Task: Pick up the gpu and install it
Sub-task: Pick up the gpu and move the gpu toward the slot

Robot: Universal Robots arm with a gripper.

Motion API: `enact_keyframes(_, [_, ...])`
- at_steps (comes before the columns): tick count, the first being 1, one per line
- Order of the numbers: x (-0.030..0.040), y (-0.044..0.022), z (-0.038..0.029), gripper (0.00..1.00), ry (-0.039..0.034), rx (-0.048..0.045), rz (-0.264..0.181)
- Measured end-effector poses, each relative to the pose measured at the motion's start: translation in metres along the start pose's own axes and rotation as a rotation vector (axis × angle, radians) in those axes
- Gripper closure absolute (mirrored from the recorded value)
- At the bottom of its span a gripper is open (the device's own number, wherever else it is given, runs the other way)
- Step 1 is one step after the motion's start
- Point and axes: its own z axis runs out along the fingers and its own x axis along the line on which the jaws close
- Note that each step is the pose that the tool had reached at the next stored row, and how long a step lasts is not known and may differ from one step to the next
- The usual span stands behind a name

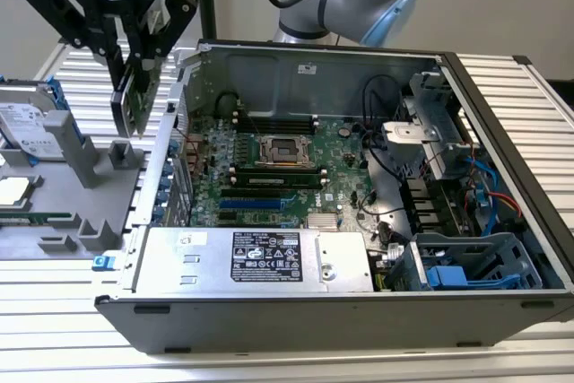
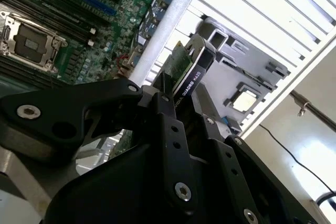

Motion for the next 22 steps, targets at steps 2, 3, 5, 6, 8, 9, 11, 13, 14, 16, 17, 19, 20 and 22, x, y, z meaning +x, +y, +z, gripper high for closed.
enact_keyframes(2, [-0.0021, 0.0, -0.0001, 1.0, 0.0003, 0.0, 0.0])
enact_keyframes(3, [-0.0033, 0.0001, -0.0002, 1.0, 0.0005, -0.0001, 0.0])
enact_keyframes(5, [-0.0053, 0.0001, -0.0003, 1.0, 0.0009, 0.0, 0.0])
enact_keyframes(6, [-0.0064, 0.0001, -0.0004, 1.0, 0.001, 0.0, 0.0])
enact_keyframes(8, [-0.0083, 0.0002, -0.0005, 1.0, 0.0013, 0.0, 0.0])
enact_keyframes(9, [-0.0095, 0.0002, -0.0006, 1.0, 0.0015, 0.0, 0.0])
enact_keyframes(11, [-0.0115, 0.0002, -0.0007, 1.0, 0.0018, 0.0, 0.0])
enact_keyframes(13, [-0.0136, 0.0003, -0.0009, 1.0, 0.0021, 0.0, 0.0])
enact_keyframes(14, [-0.0147, 0.0003, -0.0009, 1.0, 0.0022, 0.0, 0.0])
enact_keyframes(16, [-0.0166, 0.0003, -0.0011, 1.0, 0.0026, 0.0, 0.0])
enact_keyframes(17, [-0.0176, 0.0003, -0.0011, 1.0, 0.0027, 0.0, 0.0])
enact_keyframes(19, [-0.0197, 0.0004, -0.0013, 1.0, 0.0031, 0.0, 0.0])
enact_keyframes(20, [-0.0207, 0.0004, -0.0014, 1.0, 0.0033, 0.0001, 0.0])
enact_keyframes(22, [-0.0227, 0.0004, -0.0015, 1.0, 0.0036, 0.0001, 0.0])
